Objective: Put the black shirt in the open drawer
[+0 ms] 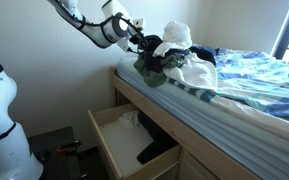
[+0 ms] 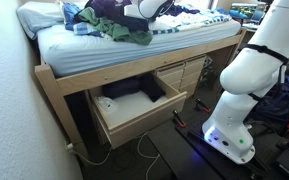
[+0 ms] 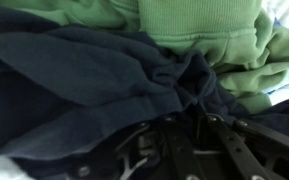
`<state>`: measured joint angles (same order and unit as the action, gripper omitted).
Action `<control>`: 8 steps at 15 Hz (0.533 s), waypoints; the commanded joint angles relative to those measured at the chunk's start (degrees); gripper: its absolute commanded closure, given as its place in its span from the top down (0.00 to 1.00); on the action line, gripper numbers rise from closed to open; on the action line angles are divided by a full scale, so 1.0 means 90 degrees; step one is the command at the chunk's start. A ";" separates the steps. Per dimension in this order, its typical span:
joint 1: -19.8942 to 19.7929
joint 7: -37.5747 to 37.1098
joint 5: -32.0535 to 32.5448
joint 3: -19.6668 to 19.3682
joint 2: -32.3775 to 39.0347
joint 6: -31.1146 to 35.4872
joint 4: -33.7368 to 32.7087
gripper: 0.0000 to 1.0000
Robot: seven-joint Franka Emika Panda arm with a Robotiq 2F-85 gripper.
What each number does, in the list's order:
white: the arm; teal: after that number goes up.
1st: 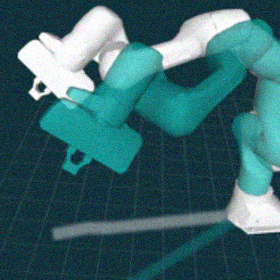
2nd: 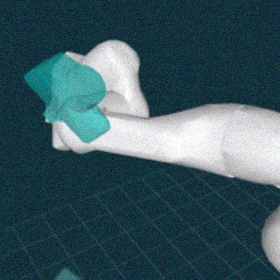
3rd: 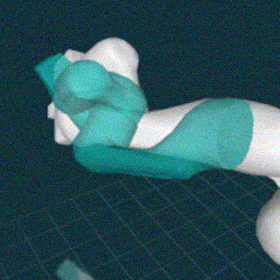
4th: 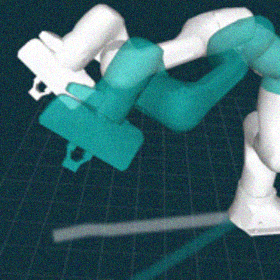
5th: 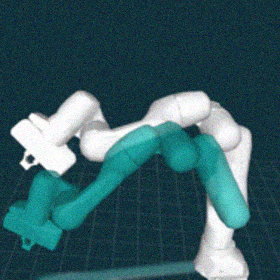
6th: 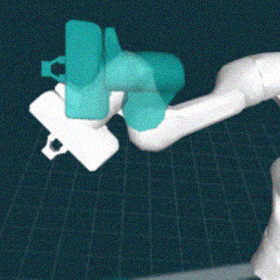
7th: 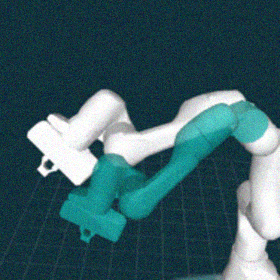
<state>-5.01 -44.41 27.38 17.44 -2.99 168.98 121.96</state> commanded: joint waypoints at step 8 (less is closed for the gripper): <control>-0.0018 -0.0405 0.0600 0.0305 -0.1211 -0.0675 -0.0168 0.02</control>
<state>-4.59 -45.62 30.09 18.82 -9.30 166.39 120.44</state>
